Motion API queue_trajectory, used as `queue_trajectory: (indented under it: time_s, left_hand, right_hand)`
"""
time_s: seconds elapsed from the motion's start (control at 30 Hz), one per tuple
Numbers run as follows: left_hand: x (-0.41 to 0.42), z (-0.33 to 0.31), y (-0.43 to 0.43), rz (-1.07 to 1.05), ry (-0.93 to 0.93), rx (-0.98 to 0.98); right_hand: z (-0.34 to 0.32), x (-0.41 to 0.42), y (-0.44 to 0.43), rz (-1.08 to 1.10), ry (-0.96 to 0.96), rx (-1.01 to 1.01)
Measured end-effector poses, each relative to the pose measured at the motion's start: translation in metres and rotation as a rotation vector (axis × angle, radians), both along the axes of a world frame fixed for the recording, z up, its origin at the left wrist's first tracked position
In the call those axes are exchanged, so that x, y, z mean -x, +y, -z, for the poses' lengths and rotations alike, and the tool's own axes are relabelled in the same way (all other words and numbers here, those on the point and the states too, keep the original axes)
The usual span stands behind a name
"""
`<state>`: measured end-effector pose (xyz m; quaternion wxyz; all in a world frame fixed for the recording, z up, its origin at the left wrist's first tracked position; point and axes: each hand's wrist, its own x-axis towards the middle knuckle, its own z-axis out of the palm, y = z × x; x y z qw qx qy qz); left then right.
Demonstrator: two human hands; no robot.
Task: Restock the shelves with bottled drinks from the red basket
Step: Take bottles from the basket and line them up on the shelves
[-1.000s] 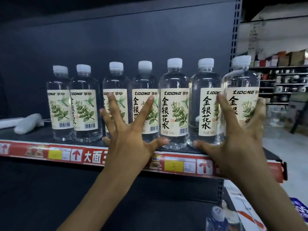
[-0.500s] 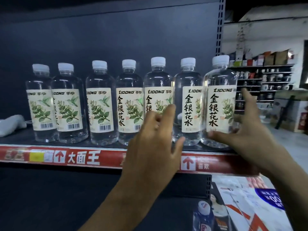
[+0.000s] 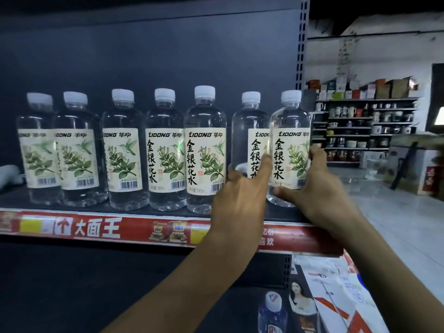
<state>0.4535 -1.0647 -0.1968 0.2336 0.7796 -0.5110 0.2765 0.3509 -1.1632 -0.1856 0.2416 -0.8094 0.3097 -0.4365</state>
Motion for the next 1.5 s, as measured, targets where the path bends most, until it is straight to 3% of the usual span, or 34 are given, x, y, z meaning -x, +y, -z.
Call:
queue_trajectory:
  time_s: [0.1, 0.23, 0.33, 0.43, 0.57, 0.9, 1.07, 1.2, 1.37, 1.5]
  left_hand:
    - [-0.001, 0.002, 0.012, 0.107, -0.08, 0.097]
    - [-0.032, 0.02, 0.065, 0.2, -0.095, 0.37]
    - [-0.08, 0.018, 0.097, -0.045, 0.067, 0.488]
    - [-0.097, 0.016, 0.102, -0.016, 0.254, 0.407]
    - [-0.1, 0.014, 0.094, -0.051, 0.068, 0.304]
    - [-0.109, 0.01, 0.065, -0.122, 0.141, 0.197]
    - [-0.123, 0.019, 0.102, 0.066, 0.138, 0.423]
    - [-0.181, 0.022, 0.158, -0.099, 0.098, 0.681]
    - [-0.226, 0.014, 0.181, -0.136, 0.375, 0.49]
    - [-0.23, 0.013, 0.167, -0.249, 0.306, 0.386]
  right_hand:
    - [-0.003, 0.006, 0.012, 0.028, -0.036, -0.022]
    - [0.007, 0.006, 0.055, 0.139, -0.22, 0.318]
    - [0.008, -0.027, 0.089, -0.103, 0.014, 0.357]
    - [0.007, -0.066, 0.1, -0.173, 0.188, 0.328]
    - [0.005, -0.082, 0.1, -0.098, 0.235, 0.325]
    - [-0.002, -0.11, 0.099, 0.029, 0.333, 0.295]
    - [0.001, -0.094, 0.12, 0.053, 0.328, 0.38]
    - [-0.007, -0.112, 0.155, -0.027, 0.309, 0.555]
    - [-0.014, -0.18, 0.158, -0.049, 0.467, 0.598]
    - [-0.014, -0.193, 0.158, -0.042, 0.501, 0.593]
